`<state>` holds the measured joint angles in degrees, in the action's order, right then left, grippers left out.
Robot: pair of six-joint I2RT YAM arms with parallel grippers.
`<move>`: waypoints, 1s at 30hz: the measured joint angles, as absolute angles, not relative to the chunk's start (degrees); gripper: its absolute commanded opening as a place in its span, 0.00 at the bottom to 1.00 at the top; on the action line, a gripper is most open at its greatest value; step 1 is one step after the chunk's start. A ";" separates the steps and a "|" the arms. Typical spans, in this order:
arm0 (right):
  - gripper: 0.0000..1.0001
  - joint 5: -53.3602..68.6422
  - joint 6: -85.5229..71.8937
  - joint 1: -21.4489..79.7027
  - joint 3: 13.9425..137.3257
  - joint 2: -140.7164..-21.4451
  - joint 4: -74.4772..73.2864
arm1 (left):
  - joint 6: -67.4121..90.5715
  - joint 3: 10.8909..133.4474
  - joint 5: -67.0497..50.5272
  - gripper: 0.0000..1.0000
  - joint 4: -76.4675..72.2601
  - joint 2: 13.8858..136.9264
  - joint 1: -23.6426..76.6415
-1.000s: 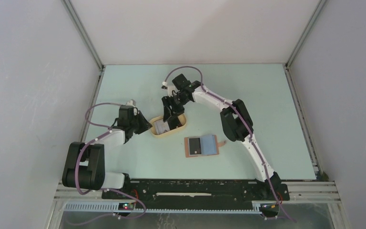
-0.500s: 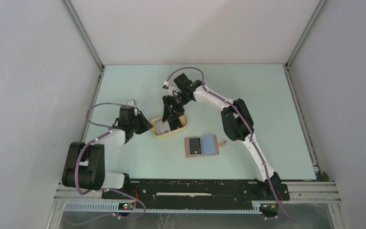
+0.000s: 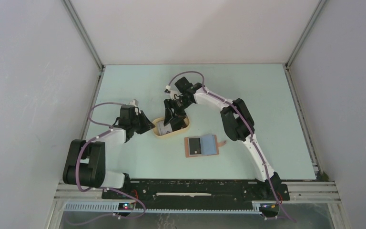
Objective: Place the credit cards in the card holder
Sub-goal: Pick up the credit card from the storage box.
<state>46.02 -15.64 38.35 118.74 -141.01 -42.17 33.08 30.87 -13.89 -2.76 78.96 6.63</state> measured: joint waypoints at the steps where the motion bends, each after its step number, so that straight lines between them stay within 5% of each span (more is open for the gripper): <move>1: 0.64 45.98 -15.77 38.37 118.74 -141.01 -42.11 | 33.10 31.00 -14.20 0.17 -3.01 79.29 6.70; 30: 0.60 45.60 -18.90 39.55 116.33 -140.40 -37.69 | 34.98 31.18 -15.11 0.16 -5.45 80.71 8.08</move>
